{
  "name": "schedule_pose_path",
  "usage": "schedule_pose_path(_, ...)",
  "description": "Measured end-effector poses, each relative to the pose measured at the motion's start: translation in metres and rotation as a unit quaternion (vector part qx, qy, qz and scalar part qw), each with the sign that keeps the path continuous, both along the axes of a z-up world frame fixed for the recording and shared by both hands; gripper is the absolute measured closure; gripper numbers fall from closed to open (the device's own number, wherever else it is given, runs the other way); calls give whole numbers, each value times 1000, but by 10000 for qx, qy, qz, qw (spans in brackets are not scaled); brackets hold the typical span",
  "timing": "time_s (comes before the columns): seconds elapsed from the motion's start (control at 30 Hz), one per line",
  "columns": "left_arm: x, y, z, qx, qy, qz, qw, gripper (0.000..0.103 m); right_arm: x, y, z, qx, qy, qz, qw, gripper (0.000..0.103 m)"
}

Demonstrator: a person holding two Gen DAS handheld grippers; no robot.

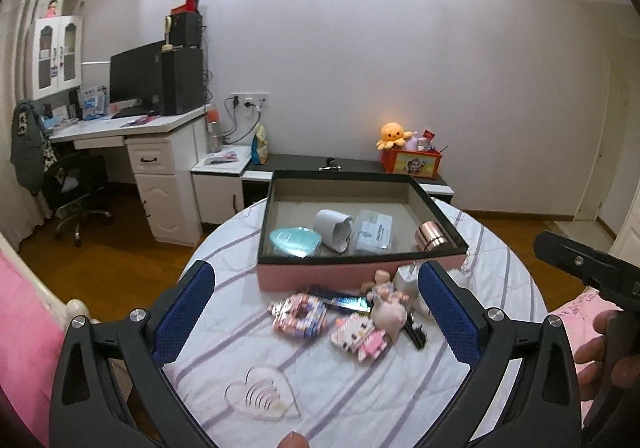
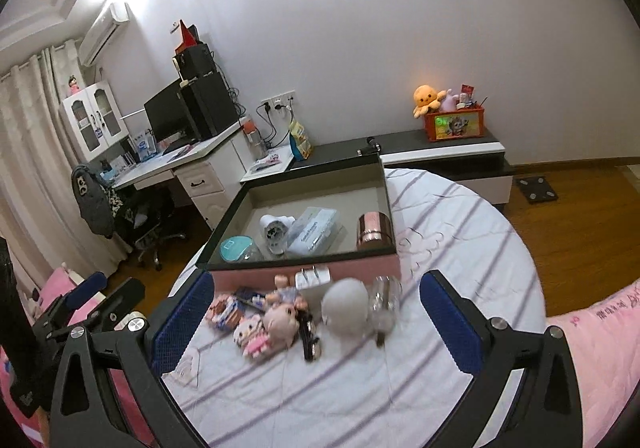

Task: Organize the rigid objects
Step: 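Move both tools back toward the remaining items on the table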

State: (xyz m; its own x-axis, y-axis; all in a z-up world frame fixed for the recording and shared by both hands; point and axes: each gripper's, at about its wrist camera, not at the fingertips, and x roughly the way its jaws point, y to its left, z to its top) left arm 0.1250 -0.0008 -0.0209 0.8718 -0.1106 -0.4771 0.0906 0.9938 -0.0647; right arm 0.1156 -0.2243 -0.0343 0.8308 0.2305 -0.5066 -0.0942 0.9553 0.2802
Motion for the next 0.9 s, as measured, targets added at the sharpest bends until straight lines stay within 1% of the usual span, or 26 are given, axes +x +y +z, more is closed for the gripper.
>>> schedule_pose_path(0.1,-17,3,-1,-39,-29,59,10000,0,-20,-2,-3,-44,-59,-133,9999,0)
schedule_pose_path(0.23,-34,2,-1,41,-58,137,9999,0,-42,-1,-8,-178,-106,-264,9994,0)
schedule_pose_path(0.37,-48,2,-5,92,-38,164,9998,0,-55,6,-14,-273,-86,-265,9992,0)
schedule_pose_path(0.47,-56,4,-8,112,-13,171,9998,0,-58,13,-14,-406,-110,-216,9989,0)
schedule_pose_path(0.73,-66,18,-9,-24,-13,309,9995,0,-64,20,-14,-399,-143,-141,9990,0)
schedule_pose_path(0.9,-70,20,-7,-37,-78,304,9995,0,-64,22,-15,-423,-130,-107,9990,0)
